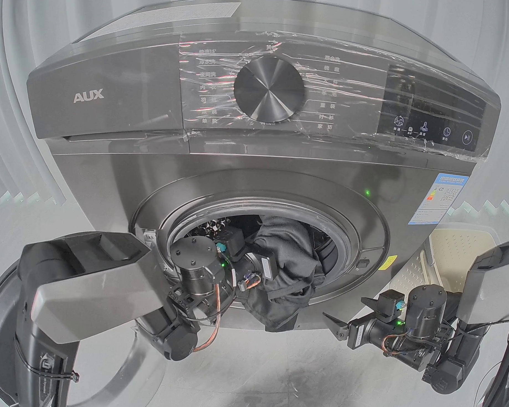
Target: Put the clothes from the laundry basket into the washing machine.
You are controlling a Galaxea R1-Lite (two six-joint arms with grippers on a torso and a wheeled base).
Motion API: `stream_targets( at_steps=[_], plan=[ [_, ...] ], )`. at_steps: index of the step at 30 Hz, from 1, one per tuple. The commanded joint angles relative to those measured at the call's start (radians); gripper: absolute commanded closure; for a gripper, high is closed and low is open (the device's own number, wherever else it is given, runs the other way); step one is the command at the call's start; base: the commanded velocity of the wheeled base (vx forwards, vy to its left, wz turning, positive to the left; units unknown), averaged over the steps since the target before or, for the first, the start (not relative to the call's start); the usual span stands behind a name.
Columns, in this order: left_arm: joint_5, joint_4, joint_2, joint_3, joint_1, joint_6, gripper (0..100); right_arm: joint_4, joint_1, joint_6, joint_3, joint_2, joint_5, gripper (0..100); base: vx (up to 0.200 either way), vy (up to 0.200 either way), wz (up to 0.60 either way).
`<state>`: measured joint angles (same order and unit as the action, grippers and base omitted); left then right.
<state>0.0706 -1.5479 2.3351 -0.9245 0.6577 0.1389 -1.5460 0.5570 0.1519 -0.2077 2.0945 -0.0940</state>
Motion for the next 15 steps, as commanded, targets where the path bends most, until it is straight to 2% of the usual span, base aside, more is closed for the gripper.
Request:
stream_targets(
  at_steps=[1,15],
  plan=[
    [0.028,0.018,0.125,-0.137,-0.039,0.004,100,0.000,0.017,0.000,0.007,-0.005,0.000,0,0.000,0.000,0.00],
    [0.031,0.223,0.228,-0.438,-0.056,-0.005,100,0.000,0.032,0.000,0.008,-0.002,-0.001,0,0.000,0.000,0.00]
  ],
)
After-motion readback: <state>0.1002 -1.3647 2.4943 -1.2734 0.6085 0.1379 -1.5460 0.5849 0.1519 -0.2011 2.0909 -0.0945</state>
